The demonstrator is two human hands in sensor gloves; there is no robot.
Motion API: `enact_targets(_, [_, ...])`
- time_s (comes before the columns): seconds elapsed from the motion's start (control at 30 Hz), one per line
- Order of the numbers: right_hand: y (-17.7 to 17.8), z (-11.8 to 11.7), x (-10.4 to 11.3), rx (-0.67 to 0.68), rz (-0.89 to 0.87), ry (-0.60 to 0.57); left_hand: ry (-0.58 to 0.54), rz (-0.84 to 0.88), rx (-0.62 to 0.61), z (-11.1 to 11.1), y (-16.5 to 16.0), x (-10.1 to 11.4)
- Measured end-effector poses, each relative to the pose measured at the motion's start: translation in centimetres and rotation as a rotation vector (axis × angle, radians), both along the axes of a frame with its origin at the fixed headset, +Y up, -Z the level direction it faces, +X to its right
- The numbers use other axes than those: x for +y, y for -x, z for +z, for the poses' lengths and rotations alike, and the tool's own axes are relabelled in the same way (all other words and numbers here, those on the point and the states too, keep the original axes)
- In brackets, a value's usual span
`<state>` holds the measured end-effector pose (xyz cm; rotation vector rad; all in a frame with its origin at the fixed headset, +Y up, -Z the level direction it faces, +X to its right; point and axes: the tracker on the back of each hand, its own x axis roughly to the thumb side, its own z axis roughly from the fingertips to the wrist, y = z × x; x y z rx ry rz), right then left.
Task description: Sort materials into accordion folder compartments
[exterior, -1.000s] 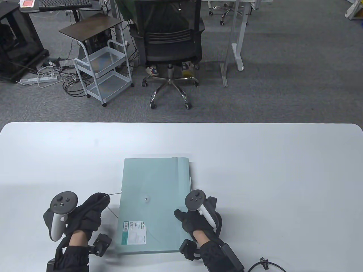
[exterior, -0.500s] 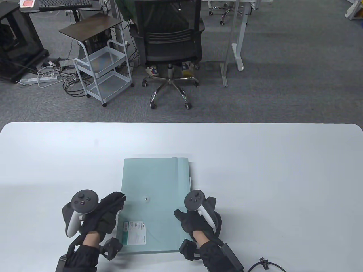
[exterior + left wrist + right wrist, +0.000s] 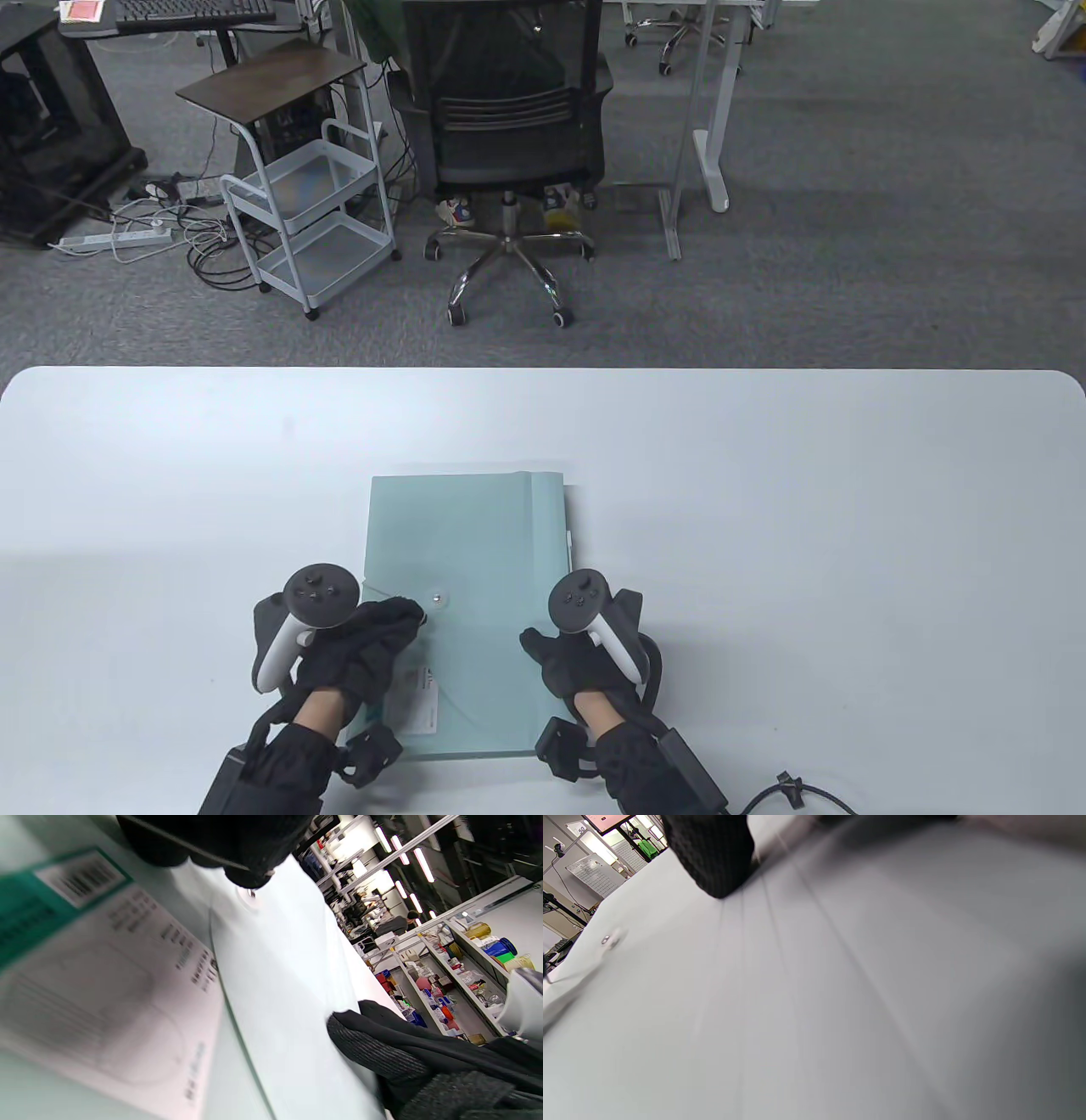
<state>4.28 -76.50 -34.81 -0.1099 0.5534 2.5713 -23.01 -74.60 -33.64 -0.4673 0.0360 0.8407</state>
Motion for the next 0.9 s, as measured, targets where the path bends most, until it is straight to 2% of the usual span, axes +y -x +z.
enact_targets(0.2, [0.1, 0.0, 0.1, 0.006, 0.011, 0.003, 0.004, 0.045, 0.024, -0.1, -0.5, 0.0])
enact_targets(0.53, [0.2, 0.0, 0.0, 0.008, 0.02, -0.001, -0.121, -0.134, 0.036, -0.5, -1.5, 0.9])
enact_targets(0.7, [0.3, 0.0, 0.1, 0.017, 0.036, -0.003, -0.147, -0.271, 0.034, -1.4, -2.9, 1.4])
enact_targets(0.9, [0.4, -0.1, 0.1, 0.037, 0.059, -0.007, -0.182, -0.624, -0.006, -3.2, -5.7, 1.7])
